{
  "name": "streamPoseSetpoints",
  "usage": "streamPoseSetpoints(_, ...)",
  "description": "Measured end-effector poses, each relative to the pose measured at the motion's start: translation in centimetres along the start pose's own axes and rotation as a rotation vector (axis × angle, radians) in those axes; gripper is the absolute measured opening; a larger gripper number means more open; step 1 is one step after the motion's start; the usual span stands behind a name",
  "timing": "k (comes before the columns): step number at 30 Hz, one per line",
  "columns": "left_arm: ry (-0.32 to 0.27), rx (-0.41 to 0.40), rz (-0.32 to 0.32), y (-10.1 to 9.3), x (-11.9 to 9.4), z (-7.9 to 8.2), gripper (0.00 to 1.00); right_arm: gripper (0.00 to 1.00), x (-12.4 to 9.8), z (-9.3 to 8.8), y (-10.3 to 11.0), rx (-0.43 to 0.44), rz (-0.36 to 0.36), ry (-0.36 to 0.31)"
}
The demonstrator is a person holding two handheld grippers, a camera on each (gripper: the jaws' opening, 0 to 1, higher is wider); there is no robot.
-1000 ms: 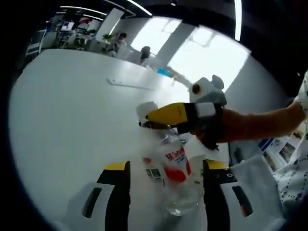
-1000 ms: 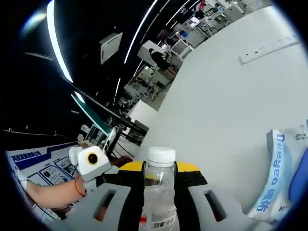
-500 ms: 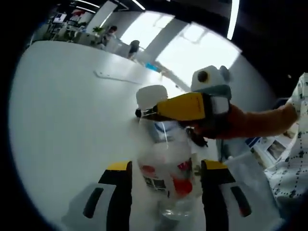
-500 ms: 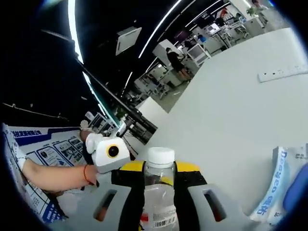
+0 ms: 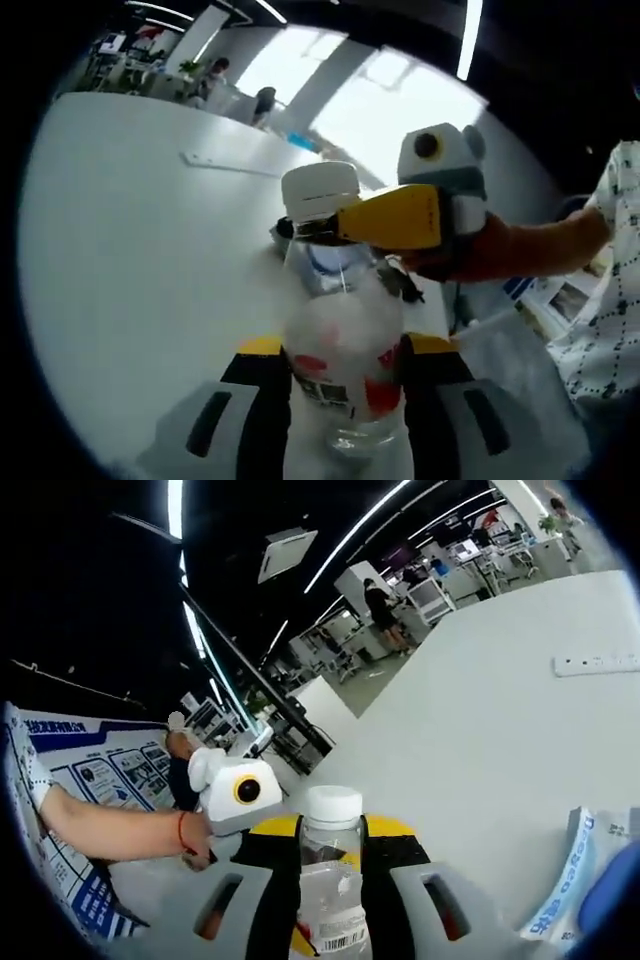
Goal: Arrange the tabletop items into an orderly group along one side of the table until the central work area is clear of visible clutter.
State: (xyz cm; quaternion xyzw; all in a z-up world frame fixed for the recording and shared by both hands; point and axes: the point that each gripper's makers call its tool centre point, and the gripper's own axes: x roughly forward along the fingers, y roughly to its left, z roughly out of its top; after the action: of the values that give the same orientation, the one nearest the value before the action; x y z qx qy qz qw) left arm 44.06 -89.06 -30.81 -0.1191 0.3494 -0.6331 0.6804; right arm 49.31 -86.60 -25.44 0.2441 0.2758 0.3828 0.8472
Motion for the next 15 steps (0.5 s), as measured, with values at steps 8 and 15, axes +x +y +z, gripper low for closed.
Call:
streamPoseSetpoints(8,-0.002,0.049,0.020,0.0,0.0,0.6,0.38,0.19,-0.2,0.6,0.7,-0.069,0.006,0.002)
streamPoseSetpoints(15,-0.006,0.072,0.020,0.1,0.1,1.6,0.38,0.19,-0.6,1.6,0.7,-0.100,0.006,-0.010)
